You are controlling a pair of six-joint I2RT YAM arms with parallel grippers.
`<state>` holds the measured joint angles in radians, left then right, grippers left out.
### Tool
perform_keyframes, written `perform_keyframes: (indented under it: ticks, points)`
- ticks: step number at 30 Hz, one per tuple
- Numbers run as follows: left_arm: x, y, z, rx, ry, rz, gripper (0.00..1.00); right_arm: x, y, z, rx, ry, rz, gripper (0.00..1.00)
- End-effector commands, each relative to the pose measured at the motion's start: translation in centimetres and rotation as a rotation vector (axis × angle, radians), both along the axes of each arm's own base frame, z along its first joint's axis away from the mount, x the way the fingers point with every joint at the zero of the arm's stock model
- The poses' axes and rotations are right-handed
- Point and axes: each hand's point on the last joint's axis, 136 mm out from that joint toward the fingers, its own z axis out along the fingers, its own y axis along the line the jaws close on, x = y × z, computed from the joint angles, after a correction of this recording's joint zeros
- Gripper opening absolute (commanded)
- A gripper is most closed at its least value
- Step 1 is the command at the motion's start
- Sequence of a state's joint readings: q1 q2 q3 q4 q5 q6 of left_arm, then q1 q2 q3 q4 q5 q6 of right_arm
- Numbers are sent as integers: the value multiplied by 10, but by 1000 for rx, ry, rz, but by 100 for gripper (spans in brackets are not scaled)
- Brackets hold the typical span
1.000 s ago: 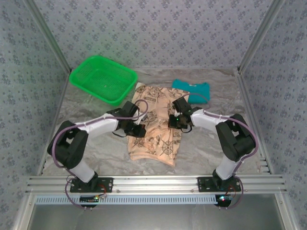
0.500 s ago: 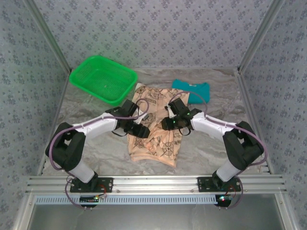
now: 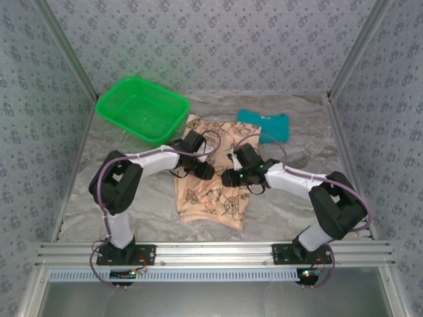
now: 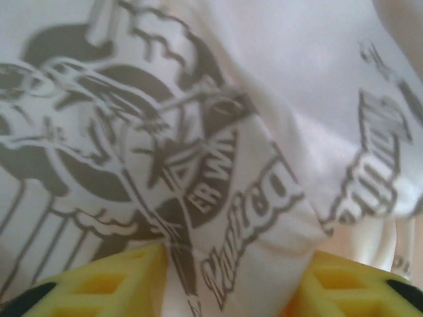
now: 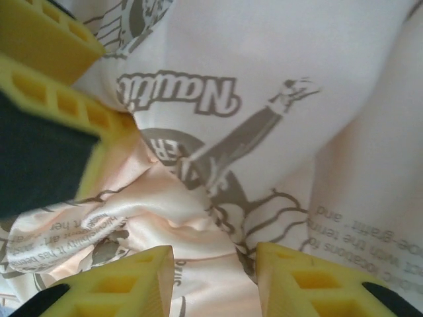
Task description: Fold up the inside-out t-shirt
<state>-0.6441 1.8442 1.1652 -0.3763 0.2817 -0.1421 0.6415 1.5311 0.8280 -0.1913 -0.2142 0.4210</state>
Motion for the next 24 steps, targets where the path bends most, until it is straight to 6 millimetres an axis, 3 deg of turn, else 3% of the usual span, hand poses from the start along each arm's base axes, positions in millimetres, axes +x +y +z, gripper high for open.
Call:
perform_keyframes:
  ticks: [1, 4, 6, 9, 12, 16, 19, 24]
  points:
    - [19, -1, 22, -45, -34, 28, 22, 9, -17, 6, -36, -34, -68, 39]
    - [12, -7, 33, -131, 22, -3, 2, 22, -47, 7, -139, -77, -197, 29]
    - [0, -18, 45, -216, 80, -49, 0, 28, -54, 11, -145, -97, -211, 28]
    - [-18, -29, 66, -316, 161, -87, 0, 24, -33, 29, -66, -141, -79, 29]
    - [-32, -28, 76, -341, 229, -92, 0, 1, -1, 53, 47, -216, 88, 30]
    - [-50, -26, 85, -402, 340, -92, 0, -28, 30, 65, 141, -232, 200, 30]
    - [-53, -25, 94, -479, 386, -81, 0, -24, 40, 53, 146, -203, 180, 30]
    - [-36, -12, 92, -512, 403, -7, 0, -1, 52, 29, 145, -175, 133, 34]
